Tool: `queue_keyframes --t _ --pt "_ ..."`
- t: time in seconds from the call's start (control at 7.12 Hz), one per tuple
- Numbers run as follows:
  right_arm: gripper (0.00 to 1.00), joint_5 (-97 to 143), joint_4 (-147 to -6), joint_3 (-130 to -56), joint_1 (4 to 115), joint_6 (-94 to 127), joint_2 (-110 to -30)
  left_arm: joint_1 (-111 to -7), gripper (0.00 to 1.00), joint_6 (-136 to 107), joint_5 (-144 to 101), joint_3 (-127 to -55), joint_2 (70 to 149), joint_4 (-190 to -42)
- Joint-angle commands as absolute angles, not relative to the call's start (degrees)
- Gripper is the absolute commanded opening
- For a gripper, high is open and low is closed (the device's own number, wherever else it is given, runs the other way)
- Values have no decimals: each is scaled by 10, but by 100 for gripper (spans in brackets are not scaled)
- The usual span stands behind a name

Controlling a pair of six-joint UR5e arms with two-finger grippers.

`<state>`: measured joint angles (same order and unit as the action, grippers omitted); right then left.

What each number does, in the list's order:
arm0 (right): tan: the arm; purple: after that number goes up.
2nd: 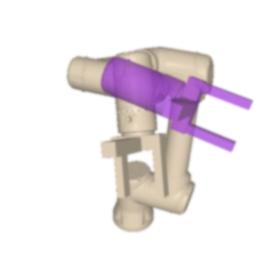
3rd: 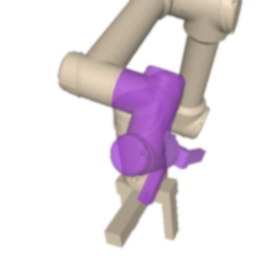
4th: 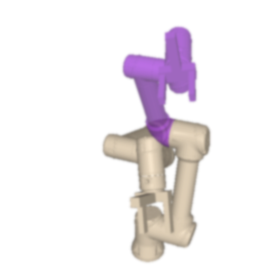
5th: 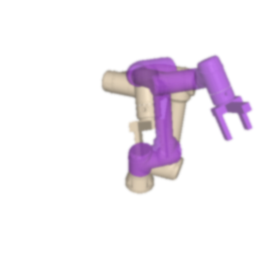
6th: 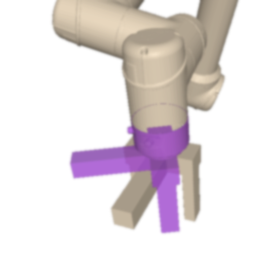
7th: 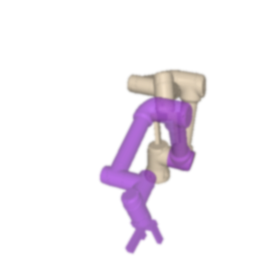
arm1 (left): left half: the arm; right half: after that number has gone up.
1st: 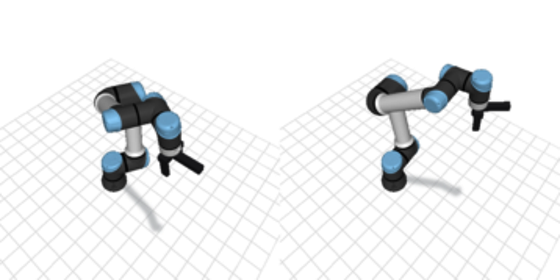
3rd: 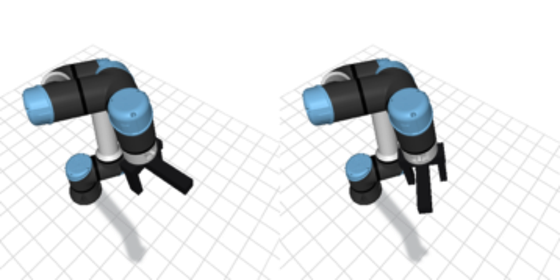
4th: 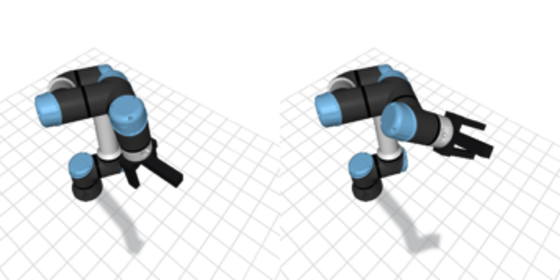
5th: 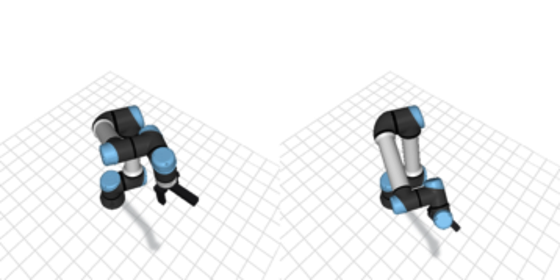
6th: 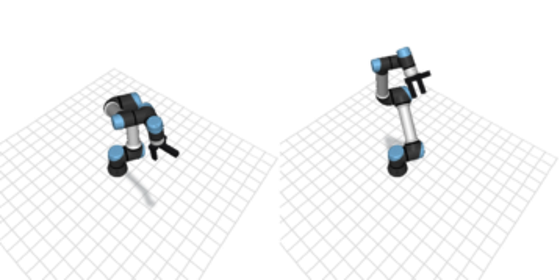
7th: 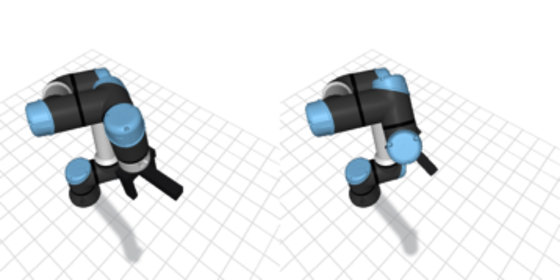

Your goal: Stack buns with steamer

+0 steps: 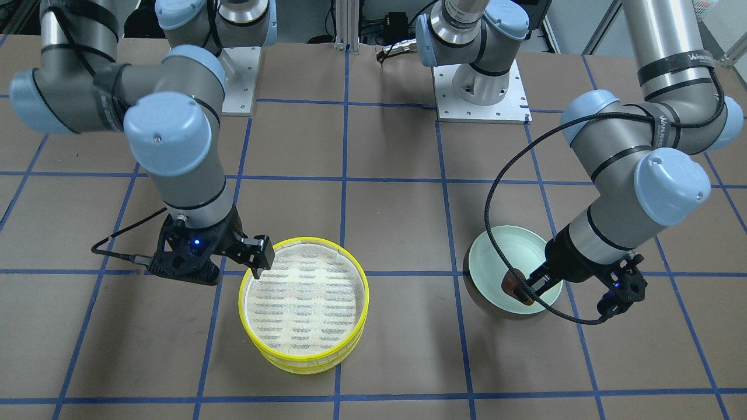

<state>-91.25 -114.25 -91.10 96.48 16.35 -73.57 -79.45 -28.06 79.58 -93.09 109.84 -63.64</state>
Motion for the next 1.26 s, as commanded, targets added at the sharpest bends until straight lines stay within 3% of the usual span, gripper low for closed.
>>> queue_keyframes --t 0.0,0.28,1.12 --pt "100 -915 -991 -911 964 164 -859 -802 0 -310 786 -929 1080 -636" --pt "100 -911 -955 -910 965 163 -936 -829 0 -392 770 -929 1069 -617" --pt "100 -933 -936 -904 960 57 -952 -958 0 -692 636 -933 1100 -439"
